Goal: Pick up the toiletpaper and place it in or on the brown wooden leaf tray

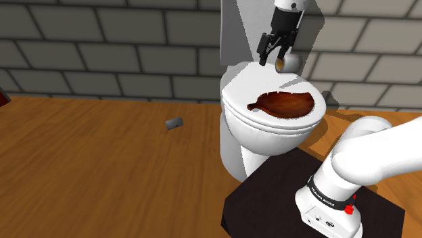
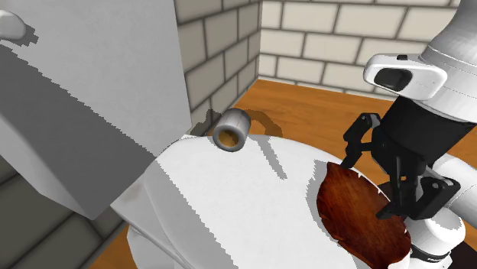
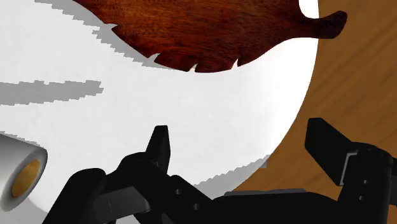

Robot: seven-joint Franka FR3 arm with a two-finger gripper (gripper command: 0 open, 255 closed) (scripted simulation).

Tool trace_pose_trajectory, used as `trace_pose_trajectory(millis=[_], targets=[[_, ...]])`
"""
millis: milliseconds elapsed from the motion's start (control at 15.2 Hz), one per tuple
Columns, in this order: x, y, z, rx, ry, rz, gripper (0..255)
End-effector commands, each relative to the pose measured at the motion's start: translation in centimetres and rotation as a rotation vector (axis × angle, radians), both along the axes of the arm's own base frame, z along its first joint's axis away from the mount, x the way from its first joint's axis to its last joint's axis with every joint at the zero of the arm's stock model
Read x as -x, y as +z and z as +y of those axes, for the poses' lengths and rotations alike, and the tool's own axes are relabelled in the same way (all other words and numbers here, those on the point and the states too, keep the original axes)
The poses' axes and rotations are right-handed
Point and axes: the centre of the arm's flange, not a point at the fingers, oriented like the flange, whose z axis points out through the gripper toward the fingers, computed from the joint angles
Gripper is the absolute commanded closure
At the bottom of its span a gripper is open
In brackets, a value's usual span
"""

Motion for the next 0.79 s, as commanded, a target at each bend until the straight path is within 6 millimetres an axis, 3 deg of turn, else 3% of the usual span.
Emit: trace_pose_trajectory(millis=[0,330,726], targets=[[0.0,0.0,0.0,0.000,0.000,0.000,0],[-2.1,-1.4,-6.0,0.045,0.233,0.175,0],[-6.0,-3.4,-12.4,0.098,0.512,0.384,0]])
